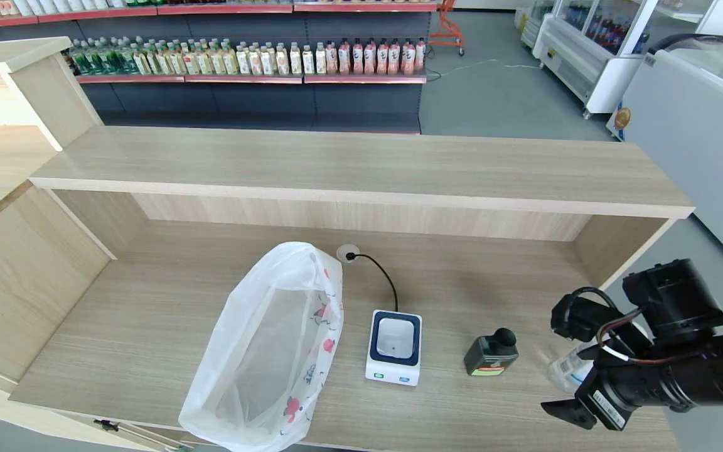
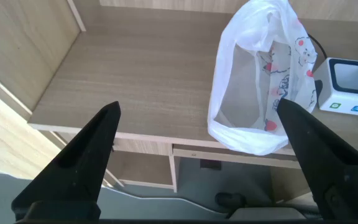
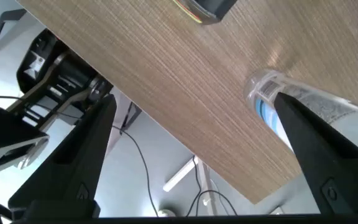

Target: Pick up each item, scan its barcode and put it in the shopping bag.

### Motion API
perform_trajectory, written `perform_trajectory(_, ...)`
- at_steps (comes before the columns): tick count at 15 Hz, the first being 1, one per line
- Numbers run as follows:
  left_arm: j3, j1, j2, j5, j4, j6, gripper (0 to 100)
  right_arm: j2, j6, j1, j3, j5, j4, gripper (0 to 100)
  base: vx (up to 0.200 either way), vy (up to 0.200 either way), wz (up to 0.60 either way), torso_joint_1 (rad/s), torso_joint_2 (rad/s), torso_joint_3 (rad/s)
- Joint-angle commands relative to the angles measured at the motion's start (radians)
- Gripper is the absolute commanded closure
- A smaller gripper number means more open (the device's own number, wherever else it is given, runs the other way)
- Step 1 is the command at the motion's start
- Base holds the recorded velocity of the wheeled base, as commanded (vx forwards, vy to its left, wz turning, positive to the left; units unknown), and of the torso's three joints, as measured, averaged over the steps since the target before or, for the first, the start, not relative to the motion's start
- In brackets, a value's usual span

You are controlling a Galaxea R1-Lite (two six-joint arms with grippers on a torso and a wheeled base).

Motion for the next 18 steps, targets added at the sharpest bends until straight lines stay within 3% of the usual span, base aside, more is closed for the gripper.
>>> perform_trajectory(1, 0.000, 0.000, 0.000, -0.001, 0.000, 0.000, 0, 0.124, -0.030, 0.028, -0.007, 0.000, -0.069, 0, 0.000, 0.000, 0.00, 0.000, 0.00, 0.000)
perform_trajectory(8, 0.000, 0.000, 0.000, -0.001, 0.000, 0.000, 0, 0.332, -0.082, 0.054, -0.055, 0.000, -0.310, 0, 0.000, 0.000, 0.00, 0.000, 0.00, 0.000)
perform_trajectory(16, 0.000, 0.000, 0.000, 0.000, 0.000, 0.000, 0, 0.457, -0.082, 0.088, -0.178, 0.008, -0.337, 0, 0.000, 0.000, 0.00, 0.000, 0.00, 0.000)
perform_trajectory(17, 0.000, 0.000, 0.000, 0.000, 0.000, 0.000, 0, 0.458, -0.081, 0.091, -0.187, 0.009, -0.337, 100, 0.000, 0.000, 0.00, 0.000, 0.00, 0.000)
perform_trajectory(18, 0.000, 0.000, 0.000, 0.000, 0.000, 0.000, 0, 0.470, -0.081, 0.095, -0.193, 0.008, -0.337, 100, 0.000, 0.000, 0.00, 0.000, 0.00, 0.000)
